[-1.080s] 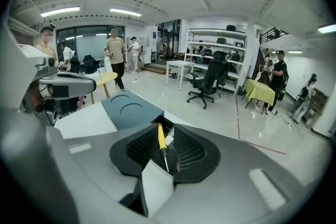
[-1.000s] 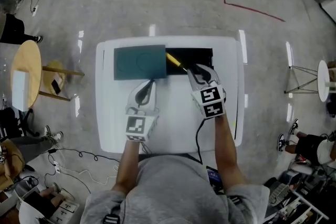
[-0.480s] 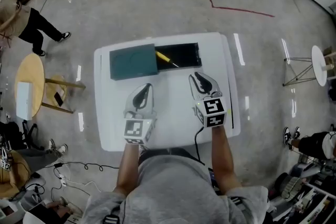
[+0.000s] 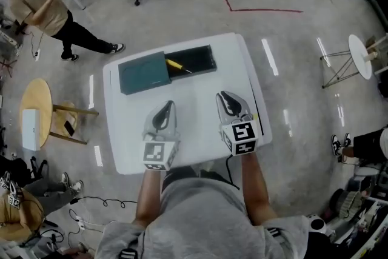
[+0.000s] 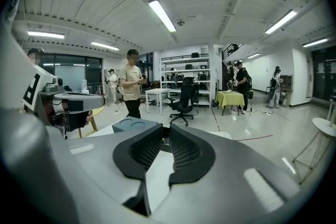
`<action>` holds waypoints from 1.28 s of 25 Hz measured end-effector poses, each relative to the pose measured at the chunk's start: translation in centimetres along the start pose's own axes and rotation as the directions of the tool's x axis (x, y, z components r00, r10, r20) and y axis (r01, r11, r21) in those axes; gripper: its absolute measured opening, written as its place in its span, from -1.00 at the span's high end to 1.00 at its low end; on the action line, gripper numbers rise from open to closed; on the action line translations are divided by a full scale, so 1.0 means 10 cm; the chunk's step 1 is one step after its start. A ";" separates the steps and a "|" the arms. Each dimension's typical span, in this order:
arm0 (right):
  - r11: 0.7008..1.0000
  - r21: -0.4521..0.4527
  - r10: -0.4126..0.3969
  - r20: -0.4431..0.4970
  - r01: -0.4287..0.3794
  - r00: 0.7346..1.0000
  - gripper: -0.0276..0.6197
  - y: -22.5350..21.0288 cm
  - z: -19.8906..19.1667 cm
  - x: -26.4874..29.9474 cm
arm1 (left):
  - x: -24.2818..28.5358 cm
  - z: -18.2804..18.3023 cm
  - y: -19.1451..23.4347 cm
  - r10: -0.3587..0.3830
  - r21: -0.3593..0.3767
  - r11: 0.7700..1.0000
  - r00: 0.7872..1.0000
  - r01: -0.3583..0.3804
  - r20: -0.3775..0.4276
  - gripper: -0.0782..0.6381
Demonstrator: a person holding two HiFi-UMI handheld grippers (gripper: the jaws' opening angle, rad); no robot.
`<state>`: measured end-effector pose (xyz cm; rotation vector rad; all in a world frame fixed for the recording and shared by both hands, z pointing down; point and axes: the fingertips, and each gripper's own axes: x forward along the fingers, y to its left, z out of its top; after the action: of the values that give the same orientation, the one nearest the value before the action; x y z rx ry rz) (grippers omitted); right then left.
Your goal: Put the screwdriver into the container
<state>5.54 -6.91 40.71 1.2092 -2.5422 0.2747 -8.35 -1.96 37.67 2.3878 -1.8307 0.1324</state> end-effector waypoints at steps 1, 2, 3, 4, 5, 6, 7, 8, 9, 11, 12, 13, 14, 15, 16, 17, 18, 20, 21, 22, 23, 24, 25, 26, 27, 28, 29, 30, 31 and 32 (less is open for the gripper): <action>1.000 0.001 -0.006 0.005 0.006 1.000 0.78 0.00 -0.01 -0.09 | -0.03 0.00 -0.07 -0.007 0.002 1.000 1.000 0.007 0.002 0.75; 1.000 0.002 -0.012 0.010 0.012 1.000 0.79 -0.01 -0.03 -0.18 | -0.06 0.00 -0.14 -0.013 0.003 1.000 1.000 0.013 0.003 0.75; 1.000 0.003 -0.016 0.014 0.016 1.000 0.79 0.00 -0.04 -0.27 | -0.09 0.00 -0.21 -0.018 0.004 1.000 1.000 0.018 0.005 0.75; 1.000 0.004 -0.020 0.019 0.020 1.000 0.80 0.00 -0.06 -0.35 | -0.12 -0.01 -0.27 -0.023 0.006 1.000 1.000 0.023 0.007 0.75; 1.000 0.005 -0.025 0.025 0.025 0.999 0.81 0.00 -0.07 -0.43 | -0.15 -0.02 -0.33 -0.028 0.007 1.000 1.000 0.028 0.010 0.75; 1.000 0.004 -0.031 0.032 0.031 0.999 0.82 0.00 -0.09 -0.50 | -0.18 -0.03 -0.38 -0.034 0.009 0.999 0.999 0.034 0.011 0.75; 0.999 0.003 -0.037 0.039 0.037 0.999 0.82 -0.01 -0.11 -0.56 | -0.20 -0.03 -0.44 -0.040 0.010 0.999 0.999 0.040 0.012 0.75; 0.999 0.001 -0.044 0.045 0.044 0.998 0.84 -0.01 -0.13 -0.63 | -0.23 -0.03 -0.49 -0.046 0.013 0.999 0.999 0.045 0.013 0.75; 0.999 -0.001 -0.050 0.052 0.051 0.997 0.84 -0.02 -0.15 -0.69 | -0.26 -0.04 -0.54 -0.051 0.015 0.999 0.999 0.051 0.015 0.75; 0.998 -0.003 -0.061 0.058 0.061 0.996 0.86 -0.03 -0.20 -0.81 | -0.33 -0.05 -0.64 -0.063 0.019 0.998 0.998 0.063 0.015 0.75; 0.998 -0.002 -0.065 0.058 0.066 0.996 0.86 -0.03 -0.22 -0.86 | -0.36 -0.05 -0.69 -0.069 0.022 0.997 0.998 0.069 0.014 0.75; 0.998 0.001 -0.070 0.059 0.070 0.996 0.87 -0.03 -0.25 -0.91 | -0.40 -0.06 -0.73 -0.075 0.024 0.997 0.997 0.075 0.012 0.75; 0.997 0.005 -0.074 0.060 0.074 0.995 0.88 -0.02 -0.26 -0.97 | -0.43 -0.07 -0.77 -0.081 0.026 0.996 0.997 0.081 0.011 0.75; 0.997 0.009 -0.078 0.063 0.078 0.995 0.89 -0.02 -0.28 -1.01 | -0.45 -0.07 -0.80 -0.087 0.028 0.996 0.996 0.086 0.009 0.75; 0.997 0.011 -0.082 0.065 0.081 0.995 0.90 -0.01 -0.30 -1.06 | -0.48 -0.09 -0.83 -0.091 0.030 0.995 0.996 0.091 0.007 0.75; 0.996 0.013 -0.085 0.067 0.084 0.994 0.90 0.00 -0.32 -1.10 | -0.50 -0.10 -0.86 -0.095 0.032 0.995 0.995 0.095 0.005 0.75; 0.996 0.015 -0.087 0.070 0.086 0.994 0.90 0.01 -0.33 -1.13 | -0.52 -0.11 -0.88 -0.099 0.033 0.995 0.995 0.099 0.003 0.75; 0.996 0.021 -0.090 0.074 0.089 0.993 0.90 0.02 -0.35 -1.19 | -0.54 -0.12 -0.92 -0.106 0.035 0.994 0.994 0.106 0.000 0.75; 0.996 0.024 -0.092 0.075 0.090 0.993 0.90 0.02 -0.36 -1.21 | -0.55 -0.13 -0.95 -0.109 0.035 0.993 0.994 0.109 -0.001 0.75; 0.995 0.025 -0.093 0.075 0.092 0.993 0.90 0.02 -0.37 -1.23 | -0.56 -0.13 -0.96 -0.111 0.036 0.993 0.994 0.111 -0.002 0.75; 0.995 0.024 -0.094 0.076 0.093 0.993 0.91 0.02 -0.38 -1.24 | -0.57 -0.14 -0.98 -0.113 0.037 0.993 0.994 0.113 -0.003 0.75; 0.995 0.022 -0.094 0.076 0.093 0.993 0.91 0.03 -0.39 -1.25 | -0.58 -0.14 -0.99 -0.114 0.038 0.993 0.993 0.114 -0.003 0.75; 0.996 0.020 -0.094 0.075 0.093 0.993 0.91 0.03 -0.40 -1.25 | -0.58 -0.14 -0.99 -0.115 0.039 0.993 0.993 0.115 -0.003 0.75; 0.996 0.017 -0.093 0.073 0.092 0.993 0.91 0.03 -0.40 -1.26 | -0.58 -0.14 -1.00 -0.115 0.040 0.993 0.993 0.115 -0.002 0.75; 0.996 0.015 -0.091 0.073 0.090 0.993 0.91 0.04 -0.40 -1.26 | -0.59 -0.14 -1.00 -0.114 0.041 0.993 0.993 0.114 -0.002 0.75; 0.996 0.013 -0.089 0.073 0.088 0.993 0.91 0.04 -0.41 -1.26 | -0.59 -0.14 -1.01 -0.113 0.042 0.993 0.994 0.113 -0.001 0.75; 0.996 0.011 -0.086 0.073 0.086 0.994 0.91 0.04 -0.41 -1.27 | -0.59 -0.14 -1.01 -0.111 0.043 0.993 0.994 0.111 -0.001 0.75; 0.997 0.009 -0.083 0.073 0.083 0.994 0.91 0.04 -0.42 -1.28 | -0.60 -0.14 -1.02 -0.109 0.043 0.993 0.994 0.109 -0.001 0.75; 0.997 0.008 -0.081 0.072 0.080 0.994 0.91 0.04 -0.42 -1.28 | -0.60 -0.14 -1.02 -0.106 0.042 0.993 0.994 0.106 -0.002 0.75; 0.997 0.007 -0.079 0.072 0.078 0.994 0.91 0.05 -0.42 -1.29 | -0.61 -0.15 -1.02 -0.105 0.042 0.994 0.995 0.105 -0.002 0.75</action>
<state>13.62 3.93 39.98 1.3409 -2.5488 0.2222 -0.04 6.73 37.69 2.5055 -1.7147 0.1615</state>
